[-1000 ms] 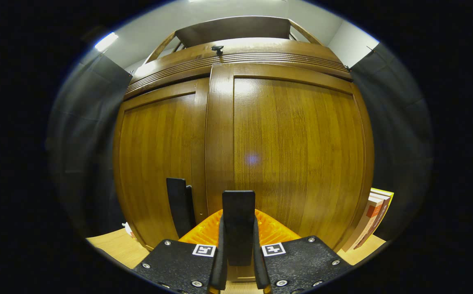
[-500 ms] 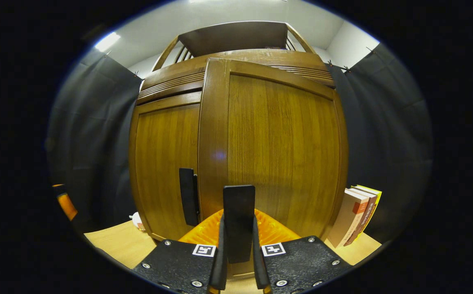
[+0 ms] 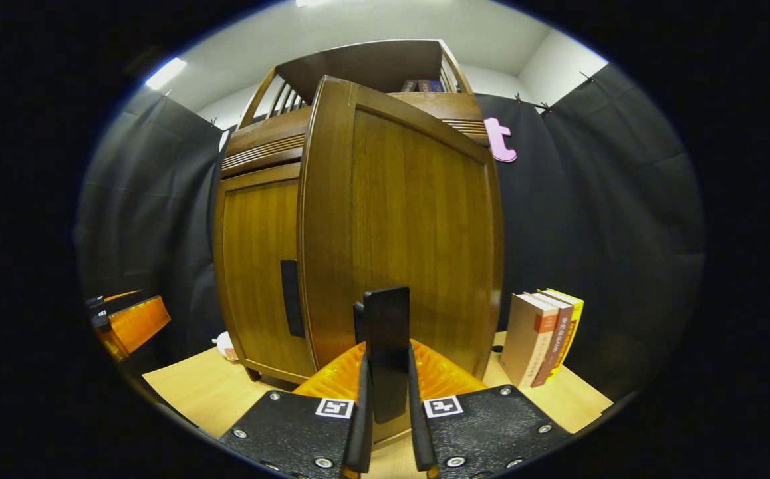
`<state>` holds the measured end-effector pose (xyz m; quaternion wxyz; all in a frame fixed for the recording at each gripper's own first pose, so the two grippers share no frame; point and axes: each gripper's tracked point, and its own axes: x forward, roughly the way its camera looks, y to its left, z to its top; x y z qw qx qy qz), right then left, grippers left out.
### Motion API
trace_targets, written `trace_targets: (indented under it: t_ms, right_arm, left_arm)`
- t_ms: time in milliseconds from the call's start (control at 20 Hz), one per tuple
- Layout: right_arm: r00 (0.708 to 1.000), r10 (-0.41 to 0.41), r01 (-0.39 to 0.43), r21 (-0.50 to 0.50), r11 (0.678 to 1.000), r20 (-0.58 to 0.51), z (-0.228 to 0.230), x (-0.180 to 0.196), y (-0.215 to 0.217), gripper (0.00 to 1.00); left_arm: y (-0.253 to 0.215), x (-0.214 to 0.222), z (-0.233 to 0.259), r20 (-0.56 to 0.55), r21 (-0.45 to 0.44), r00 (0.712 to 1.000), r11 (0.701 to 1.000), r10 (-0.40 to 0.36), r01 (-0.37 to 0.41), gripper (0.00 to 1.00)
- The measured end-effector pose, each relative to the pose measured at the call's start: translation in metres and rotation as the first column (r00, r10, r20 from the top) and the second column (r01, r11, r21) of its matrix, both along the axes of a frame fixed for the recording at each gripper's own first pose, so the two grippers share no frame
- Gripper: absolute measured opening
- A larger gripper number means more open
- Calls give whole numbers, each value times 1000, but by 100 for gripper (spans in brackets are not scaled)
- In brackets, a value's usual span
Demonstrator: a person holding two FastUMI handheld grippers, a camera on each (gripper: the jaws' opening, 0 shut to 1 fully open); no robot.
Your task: Open the right door of the double-door shoe cabinet with the right hand, and open the left door with the left hand.
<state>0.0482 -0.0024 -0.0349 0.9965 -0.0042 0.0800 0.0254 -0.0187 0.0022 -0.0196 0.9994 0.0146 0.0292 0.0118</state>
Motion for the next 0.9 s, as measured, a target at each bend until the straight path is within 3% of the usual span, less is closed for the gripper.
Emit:
trace_targets:
  t_ms: [150, 200, 250, 400, 550, 600, 700, 800, 850, 900]
  right_arm:
    - [999, -35, 35, 1, 999, 7, 4, -13, -19, 19]
    - [999, -49, 49, -11, 999, 4, 4, -17, -26, 14]
    - [998, -61, 62, -20, 998, 3, 4, -20, -33, 17]
    - [995, -104, 104, -38, 994, 1, 5, -27, -56, 13]
    - [990, -143, 143, -34, 989, -2, 7, -33, -80, 8]
    - [988, -157, 157, -33, 987, -4, 8, -33, -88, 13]
    - [982, -190, 190, -44, 981, -2, 8, -38, -106, 5]
    - [979, -206, 205, -57, 977, 0, 9, -42, -123, 3]
    - [980, -199, 198, -35, 979, -2, 8, -42, -127, 7]
    - [981, -192, 192, -16, 981, 0, 10, -43, -132, 1]
  left_arm:
    - [-7, 1, -3, -3, -5, 1000, 1000, -13, 13, 93]
    - [-10, 2, -2, -1, -4, 1000, 1000, -16, 16, 93]
    - [-12, 2, -1, 4, -3, 1000, 1000, -16, 16, 93]
    - [-16, 4, -3, 6, -18, 1000, 1000, -19, 19, 96]
    - [-23, 6, -5, 1, -32, 1000, 999, -23, 23, 93]
    - [-24, 7, -7, -3, -35, 1000, 999, -24, 24, 93]
    - [-27, 9, -8, -7, -41, 1000, 999, -27, 27, 93]
    - [-28, 10, -9, -6, -43, 1000, 999, -23, 23, 93]
    - [-29, 11, -8, -4, -43, 1000, 999, -19, 19, 93]
    - [-28, 11, -7, -3, -42, 1000, 999, -14, 14, 93]
